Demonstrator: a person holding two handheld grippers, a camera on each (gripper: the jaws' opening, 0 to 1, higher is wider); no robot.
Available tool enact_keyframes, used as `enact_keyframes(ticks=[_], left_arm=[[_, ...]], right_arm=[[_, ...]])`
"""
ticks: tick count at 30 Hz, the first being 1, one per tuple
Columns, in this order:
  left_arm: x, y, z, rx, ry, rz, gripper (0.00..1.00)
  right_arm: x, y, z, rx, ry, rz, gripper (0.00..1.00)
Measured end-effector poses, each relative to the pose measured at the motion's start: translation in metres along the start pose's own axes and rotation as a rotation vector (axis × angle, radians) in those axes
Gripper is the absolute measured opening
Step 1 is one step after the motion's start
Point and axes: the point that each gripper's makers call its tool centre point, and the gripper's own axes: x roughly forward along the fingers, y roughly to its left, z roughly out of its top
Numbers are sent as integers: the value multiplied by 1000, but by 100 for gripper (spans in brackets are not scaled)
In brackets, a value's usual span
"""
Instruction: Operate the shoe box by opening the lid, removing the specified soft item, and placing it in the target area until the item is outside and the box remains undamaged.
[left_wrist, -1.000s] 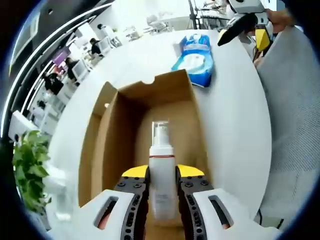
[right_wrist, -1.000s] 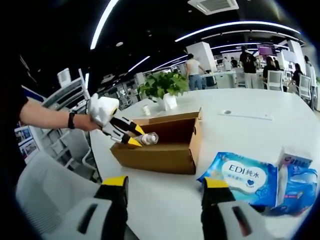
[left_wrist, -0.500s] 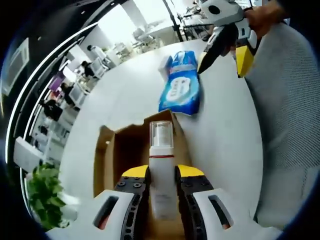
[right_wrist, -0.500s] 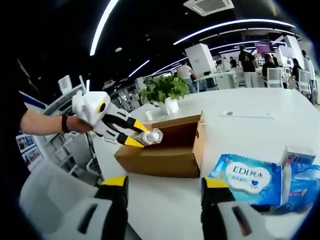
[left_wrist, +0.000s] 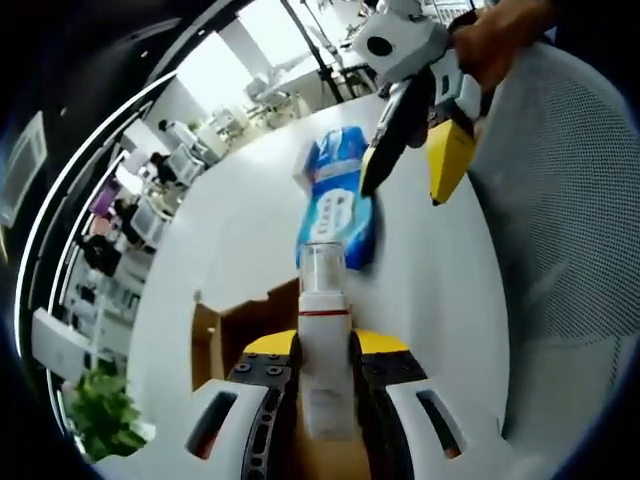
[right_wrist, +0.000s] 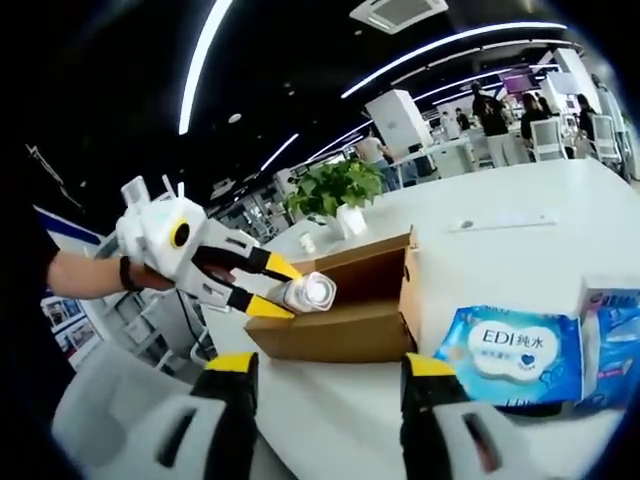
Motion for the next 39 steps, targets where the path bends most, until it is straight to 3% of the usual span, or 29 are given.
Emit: enact_keyframes(ticks=[13,17,24,39], left_arm=[[-1,-17,34,112,-39,-22,19],[-2,-23,43,142,-51,-30,19],[-1,-33,60,188,-78,-50,19],[1,-43,74,258,-97,-77,19]], right_arm=[[-1,7,7,80,-46,51,53],[-2,15,15,160,-91,104,53],[0,24,14,173,-87,147,48],[-4,30,21,229,-116,190,31]])
